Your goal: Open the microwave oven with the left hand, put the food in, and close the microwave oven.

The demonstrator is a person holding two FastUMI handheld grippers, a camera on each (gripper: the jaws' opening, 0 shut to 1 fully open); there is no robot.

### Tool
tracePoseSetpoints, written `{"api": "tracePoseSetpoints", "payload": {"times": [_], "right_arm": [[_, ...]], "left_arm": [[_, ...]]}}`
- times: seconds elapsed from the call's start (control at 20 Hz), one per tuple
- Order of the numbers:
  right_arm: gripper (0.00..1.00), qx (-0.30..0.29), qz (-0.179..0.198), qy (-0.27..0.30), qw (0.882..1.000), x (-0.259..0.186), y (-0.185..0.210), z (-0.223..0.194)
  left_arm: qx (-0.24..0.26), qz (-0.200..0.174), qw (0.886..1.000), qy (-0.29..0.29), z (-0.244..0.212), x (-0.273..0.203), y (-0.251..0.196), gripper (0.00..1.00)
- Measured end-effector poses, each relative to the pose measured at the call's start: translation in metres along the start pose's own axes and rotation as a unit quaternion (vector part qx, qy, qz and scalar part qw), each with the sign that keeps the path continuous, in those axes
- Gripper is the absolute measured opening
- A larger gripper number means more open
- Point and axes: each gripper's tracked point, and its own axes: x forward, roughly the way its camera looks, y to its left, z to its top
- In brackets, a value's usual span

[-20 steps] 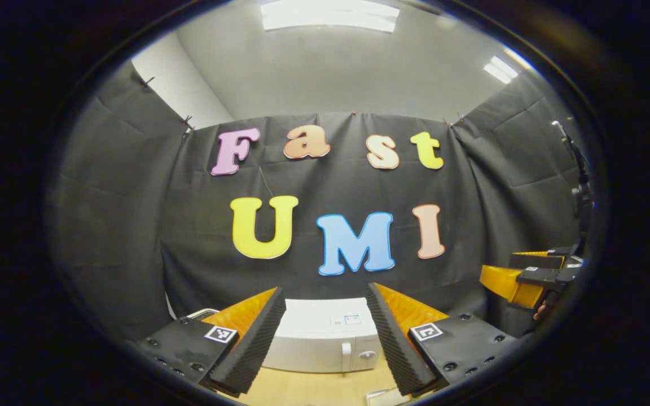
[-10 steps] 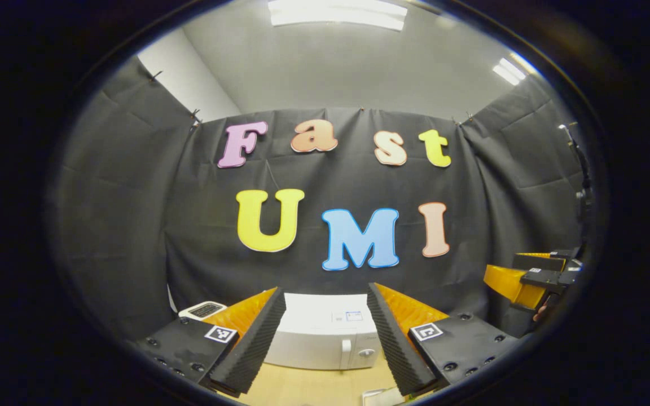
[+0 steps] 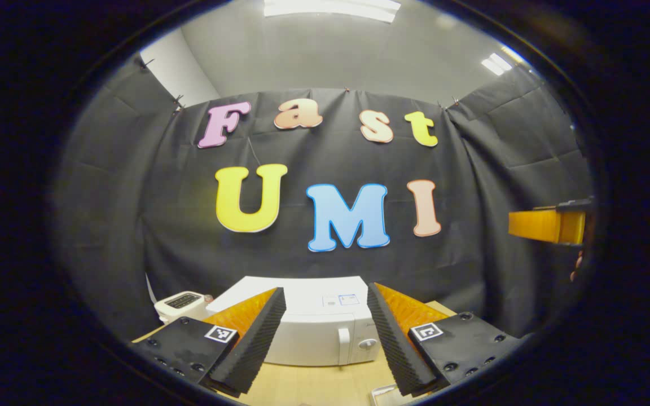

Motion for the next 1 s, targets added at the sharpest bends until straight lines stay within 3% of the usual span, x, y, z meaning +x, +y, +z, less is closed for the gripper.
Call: {"api": "tracePoseSetpoints", "payload": {"times": [0.25, 0.65, 0.8, 0.9, 1.0], "right_arm": [[0.98, -0.021, -0.019, 0.023, 0.999, 0.001, -0.003, -0.015], [0.98, -0.02, -0.043, 0.048, 0.998, 0.02, -0.015, -0.029], [0.98, -0.022, -0.048, 0.054, 0.997, 0.027, -0.019, -0.034], [0.98, -0.023, -0.046, 0.059, 0.997, 0.031, -0.018, -0.038], [0.98, -0.026, -0.043, 0.064, 0.997, 0.034, -0.017, -0.041]], "left_arm": [[0.019, -0.033, 0.998, 0.051, -0.092, 0.062, -0.019, 0.94], [0.007, -0.04, 0.986, 0.162, -0.213, 0.132, -0.033, 0.96], [0.012, -0.027, 0.985, 0.171, -0.224, 0.145, -0.027, 0.81], [-0.004, -0.043, 0.981, 0.188, -0.238, 0.158, -0.034, 0.64], [0.015, -0.047, 0.98, 0.192, -0.238, 0.154, -0.036, 0.33]]}}
